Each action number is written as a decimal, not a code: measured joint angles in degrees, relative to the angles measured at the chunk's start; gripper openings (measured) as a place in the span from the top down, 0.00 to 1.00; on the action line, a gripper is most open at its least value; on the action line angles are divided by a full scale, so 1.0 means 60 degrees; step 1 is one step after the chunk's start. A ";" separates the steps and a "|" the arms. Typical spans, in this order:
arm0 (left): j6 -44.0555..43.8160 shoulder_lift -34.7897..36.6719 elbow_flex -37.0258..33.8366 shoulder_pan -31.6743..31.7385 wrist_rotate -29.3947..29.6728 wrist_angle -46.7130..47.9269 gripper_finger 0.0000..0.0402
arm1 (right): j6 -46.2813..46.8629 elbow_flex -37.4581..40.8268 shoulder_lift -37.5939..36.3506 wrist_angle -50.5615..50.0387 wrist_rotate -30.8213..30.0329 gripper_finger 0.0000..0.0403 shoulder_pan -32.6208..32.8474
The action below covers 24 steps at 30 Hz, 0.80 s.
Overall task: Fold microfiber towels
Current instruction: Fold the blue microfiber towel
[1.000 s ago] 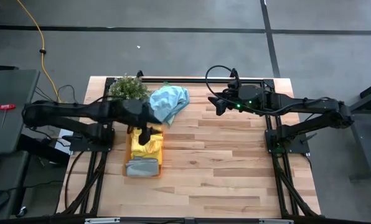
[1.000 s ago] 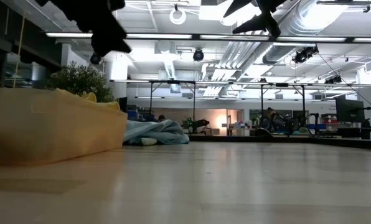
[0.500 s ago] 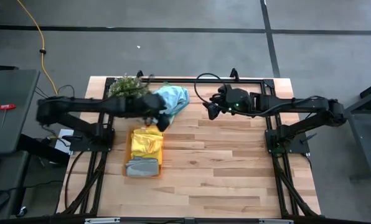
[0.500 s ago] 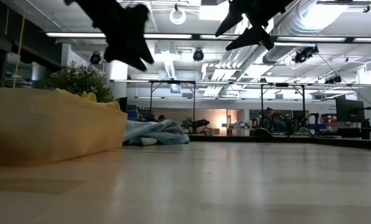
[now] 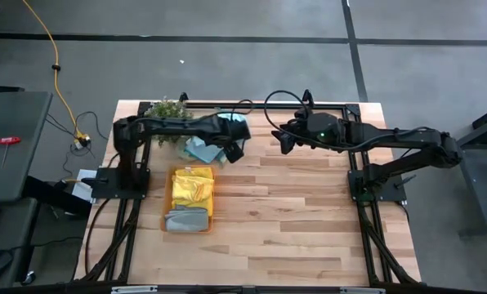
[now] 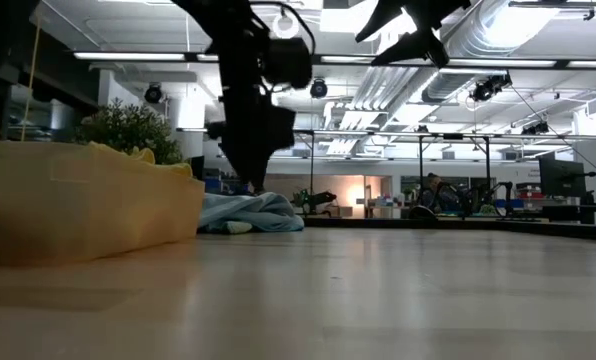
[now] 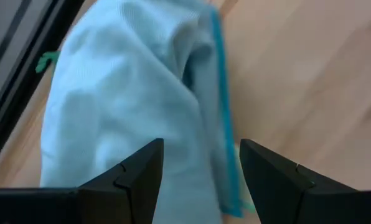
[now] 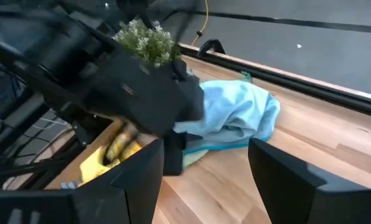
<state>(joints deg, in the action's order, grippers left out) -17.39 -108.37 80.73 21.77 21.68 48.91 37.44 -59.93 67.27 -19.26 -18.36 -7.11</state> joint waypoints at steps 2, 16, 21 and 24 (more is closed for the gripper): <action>-0.0021 -0.0424 0.0205 0.0045 0.0401 0.0228 0.50 | 0.0005 -0.0002 -0.0033 0.0049 -0.0023 0.44 0.0000; 0.0020 -0.1070 0.0226 0.0297 0.0257 0.0550 0.91 | 0.0008 -0.0002 -0.0027 0.0033 -0.0053 0.44 0.0000; 0.0492 -0.0544 0.0268 0.0075 -0.0329 -0.0079 0.98 | 0.0010 -0.0002 -0.0027 0.0046 -0.0057 0.44 0.0000; 0.0805 -0.0310 0.0568 -0.0263 -0.0866 -0.0504 0.99 | 0.0006 -0.0002 -0.0157 0.0074 -0.0057 0.44 0.0000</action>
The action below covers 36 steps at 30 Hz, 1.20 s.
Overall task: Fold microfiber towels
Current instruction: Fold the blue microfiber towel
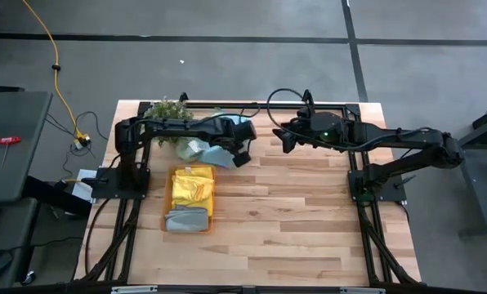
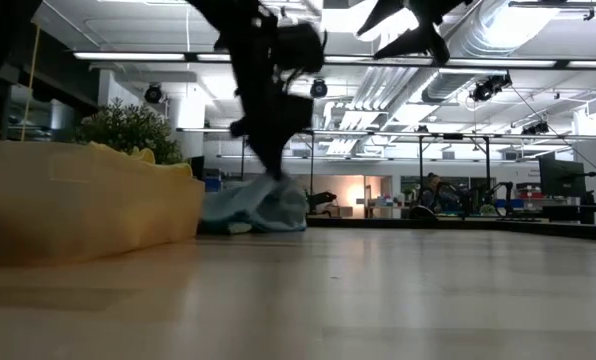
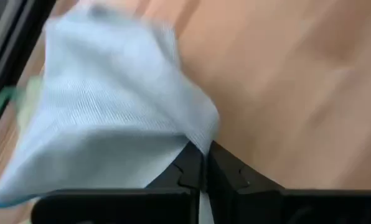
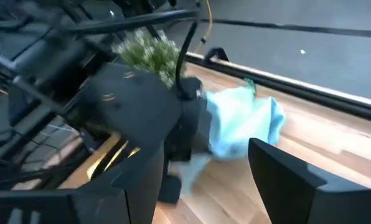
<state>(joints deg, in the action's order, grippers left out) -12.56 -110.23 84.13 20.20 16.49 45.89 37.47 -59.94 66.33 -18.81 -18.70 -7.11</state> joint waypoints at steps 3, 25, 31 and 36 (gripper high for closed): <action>0.0377 0.0129 0.0596 -0.0498 -0.0336 -0.0671 0.99 | -0.0118 0.0000 -0.0380 0.0070 -0.0014 0.44 0.0004; 0.0954 -0.0539 0.3389 -0.2535 -0.0935 -0.2317 0.90 | -0.0324 0.0000 -0.3012 -0.0130 -0.0392 0.44 0.0004; 0.0953 -0.0619 0.3378 -0.1991 -0.0921 -0.1219 0.74 | -0.0227 0.0000 -0.2763 -0.0791 -0.0394 0.44 0.0004; 0.0965 -0.0508 0.3381 -0.1515 -0.0917 -0.0749 0.59 | -0.0136 0.0000 -0.2642 -0.0998 -0.0365 0.44 0.0007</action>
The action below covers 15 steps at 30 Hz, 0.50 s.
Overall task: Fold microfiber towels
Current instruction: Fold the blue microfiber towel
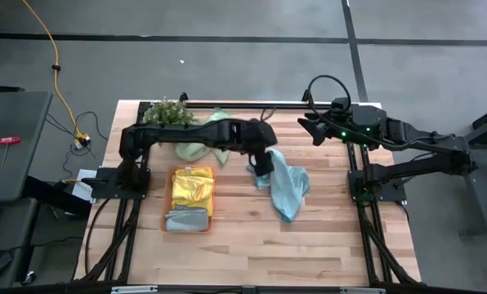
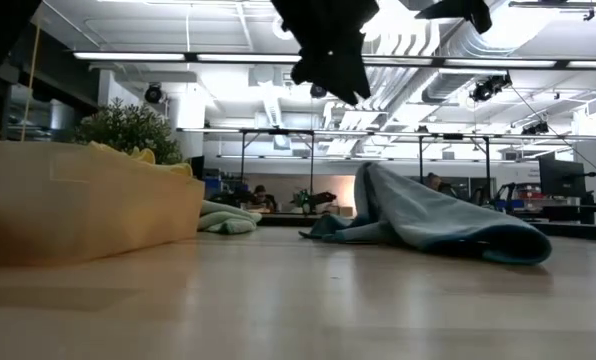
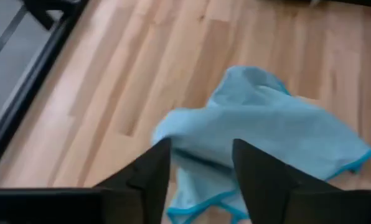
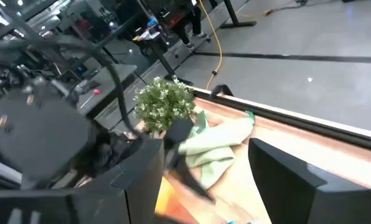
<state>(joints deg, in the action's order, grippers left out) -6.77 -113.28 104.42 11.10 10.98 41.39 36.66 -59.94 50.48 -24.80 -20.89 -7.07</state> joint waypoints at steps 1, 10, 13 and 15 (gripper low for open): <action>0.0048 0.0077 0.0000 0.0074 -0.0020 0.0089 0.56 | 0.0119 0.0000 0.0010 -0.0022 0.0005 0.44 0.0000; 0.0442 0.0293 -0.0872 0.0285 -0.1009 0.0509 0.45 | 0.0213 0.0000 0.0011 -0.0460 0.0454 0.44 0.0003; -0.0348 0.0297 -0.1593 0.0403 -0.1042 0.0050 0.45 | 0.0409 0.0000 0.0015 -0.0725 0.0459 0.44 0.0018; -0.1105 0.0293 -0.2141 0.0511 -0.1039 -0.0354 0.46 | 0.0411 0.0000 0.0018 -0.0845 0.0459 0.44 0.0018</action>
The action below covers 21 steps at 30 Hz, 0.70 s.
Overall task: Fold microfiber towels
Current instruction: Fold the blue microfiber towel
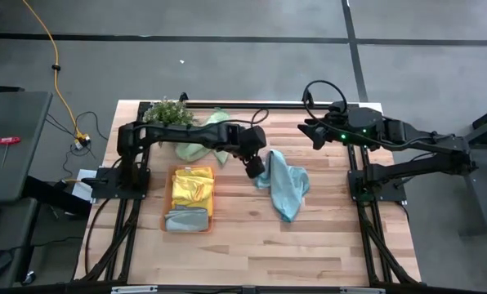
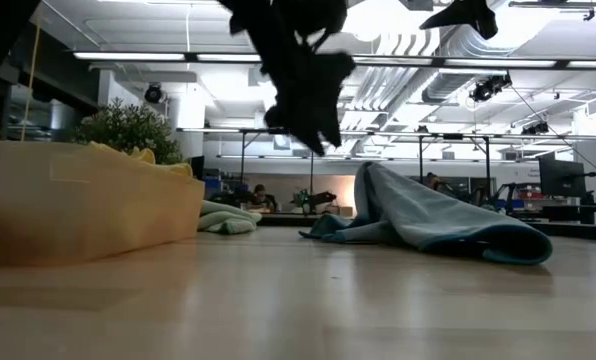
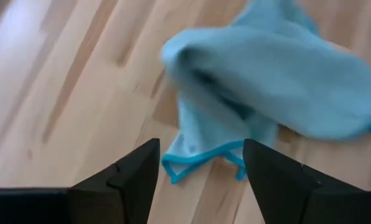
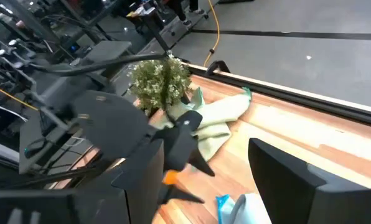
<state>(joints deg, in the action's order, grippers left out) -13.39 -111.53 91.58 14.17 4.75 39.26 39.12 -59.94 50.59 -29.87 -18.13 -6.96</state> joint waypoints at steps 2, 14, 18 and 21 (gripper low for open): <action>-0.0723 -0.0004 -0.0455 0.0139 0.0031 -0.0401 0.47 | 0.0014 0.0000 0.0011 -0.0058 -0.0004 0.44 0.0000; -0.2149 -0.1070 -0.0941 0.1018 -0.1063 -0.0270 0.55 | 0.0013 -0.0001 0.0231 -0.0151 -0.0015 0.44 0.0000; -0.1678 -0.1480 -0.0945 0.0839 -0.1630 -0.0233 0.58 | 0.0011 0.0000 0.0299 -0.0178 -0.0016 0.44 0.0000; -0.1470 -0.1642 -0.0945 0.0687 -0.1563 -0.0164 0.59 | -0.0013 0.0000 0.0339 -0.0182 -0.0017 0.44 0.0000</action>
<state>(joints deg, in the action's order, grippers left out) -22.22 -121.38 85.91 18.29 -4.63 38.28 39.05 -59.94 52.62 -30.96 -18.23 -6.96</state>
